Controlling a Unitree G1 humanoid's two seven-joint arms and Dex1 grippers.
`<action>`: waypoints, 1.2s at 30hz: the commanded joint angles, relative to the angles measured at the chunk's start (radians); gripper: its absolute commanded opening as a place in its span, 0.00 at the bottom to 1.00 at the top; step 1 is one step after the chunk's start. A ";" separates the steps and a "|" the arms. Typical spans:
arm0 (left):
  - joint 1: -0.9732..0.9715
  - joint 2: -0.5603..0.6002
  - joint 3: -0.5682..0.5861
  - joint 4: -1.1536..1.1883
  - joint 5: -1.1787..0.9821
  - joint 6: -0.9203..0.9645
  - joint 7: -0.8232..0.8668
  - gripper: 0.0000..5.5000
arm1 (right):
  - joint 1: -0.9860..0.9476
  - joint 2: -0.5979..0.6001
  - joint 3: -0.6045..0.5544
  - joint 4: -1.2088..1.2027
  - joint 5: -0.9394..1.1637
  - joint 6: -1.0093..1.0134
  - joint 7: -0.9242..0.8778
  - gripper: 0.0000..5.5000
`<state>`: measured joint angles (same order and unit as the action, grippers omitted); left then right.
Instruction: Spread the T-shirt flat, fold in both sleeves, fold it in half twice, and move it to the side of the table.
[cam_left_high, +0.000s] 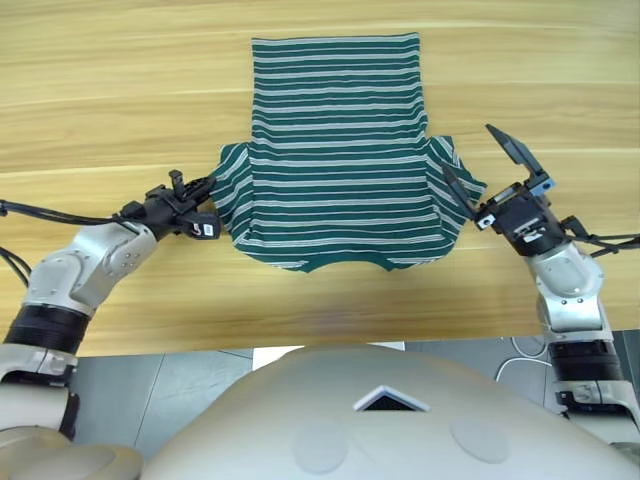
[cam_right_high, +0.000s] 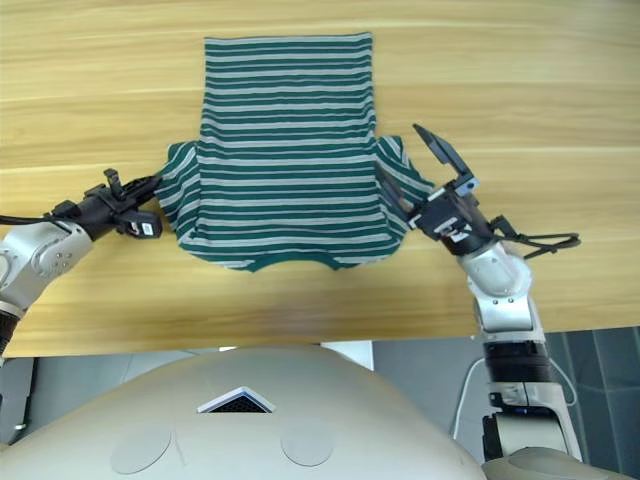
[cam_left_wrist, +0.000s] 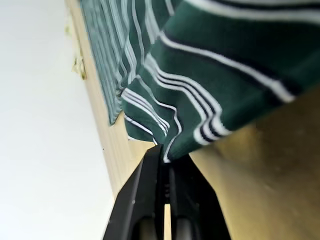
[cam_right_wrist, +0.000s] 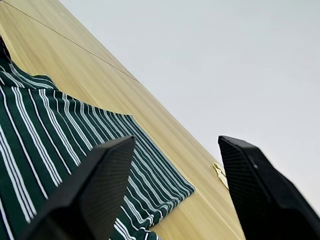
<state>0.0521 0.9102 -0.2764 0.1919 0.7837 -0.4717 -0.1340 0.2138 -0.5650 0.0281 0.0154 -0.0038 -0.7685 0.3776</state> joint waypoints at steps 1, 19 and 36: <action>0.043 -0.057 0.005 -0.054 0.009 0.025 0.054 0.00 | -0.008 0.006 -0.004 0.012 -0.006 -0.005 0.012 0.57; -0.050 -0.137 -0.039 -0.105 0.086 -0.026 0.122 0.00 | -0.039 0.018 0.002 0.067 -0.009 -0.029 0.025 0.57; -0.198 -0.256 -0.185 0.083 0.104 -0.135 0.118 0.08 | -0.035 0.017 -0.009 0.082 -0.019 -0.031 0.026 0.57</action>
<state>-0.1510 0.6651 -0.4318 0.2448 0.8969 -0.5905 0.0013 0.1845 -0.5382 0.0322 0.0861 -0.0202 -0.7986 0.3948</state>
